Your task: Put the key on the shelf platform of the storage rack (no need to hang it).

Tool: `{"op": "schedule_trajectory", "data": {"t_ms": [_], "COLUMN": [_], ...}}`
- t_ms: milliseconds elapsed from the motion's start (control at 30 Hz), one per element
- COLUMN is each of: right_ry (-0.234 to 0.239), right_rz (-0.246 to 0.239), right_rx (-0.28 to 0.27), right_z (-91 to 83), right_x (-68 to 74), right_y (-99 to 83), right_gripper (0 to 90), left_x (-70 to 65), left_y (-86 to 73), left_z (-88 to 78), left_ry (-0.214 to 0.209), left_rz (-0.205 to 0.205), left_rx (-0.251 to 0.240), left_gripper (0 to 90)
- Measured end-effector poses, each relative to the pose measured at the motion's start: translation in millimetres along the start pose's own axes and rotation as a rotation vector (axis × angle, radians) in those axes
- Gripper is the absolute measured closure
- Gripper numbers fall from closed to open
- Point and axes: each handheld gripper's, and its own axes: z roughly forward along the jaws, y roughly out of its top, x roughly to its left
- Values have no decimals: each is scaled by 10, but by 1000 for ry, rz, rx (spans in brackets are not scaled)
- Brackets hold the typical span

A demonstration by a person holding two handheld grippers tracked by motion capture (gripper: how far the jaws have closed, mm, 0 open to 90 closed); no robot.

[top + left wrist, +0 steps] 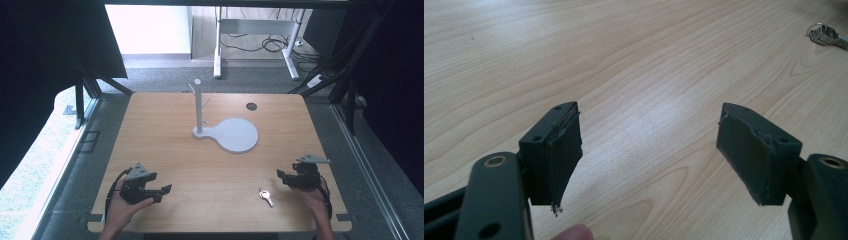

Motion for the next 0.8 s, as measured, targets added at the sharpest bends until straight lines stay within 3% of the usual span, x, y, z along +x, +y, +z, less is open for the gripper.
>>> {"op": "schedule_trajectory", "data": {"t_ms": [233,333,567,800], "right_ry": [10,15,20,-5], "right_rz": [-1,27,69,17], "right_rx": [-2,-8,-11,-10], "right_z": [-24,-40,-54,-46], "right_x": [23,1,-56,-28], "right_y": [1,4,-6,-12], "right_gripper": [306,312,331,329], "left_x": [-29,-60,-63,-42], "left_y": [0,18,20,20], "left_z": [15,5,-6,-49], "left_ry": [-15,-51,-43,-25], "left_rz": [2,2,10,14], "left_rx": [5,-6,-12,-21], "left_gripper": [263,262,264,267]}}
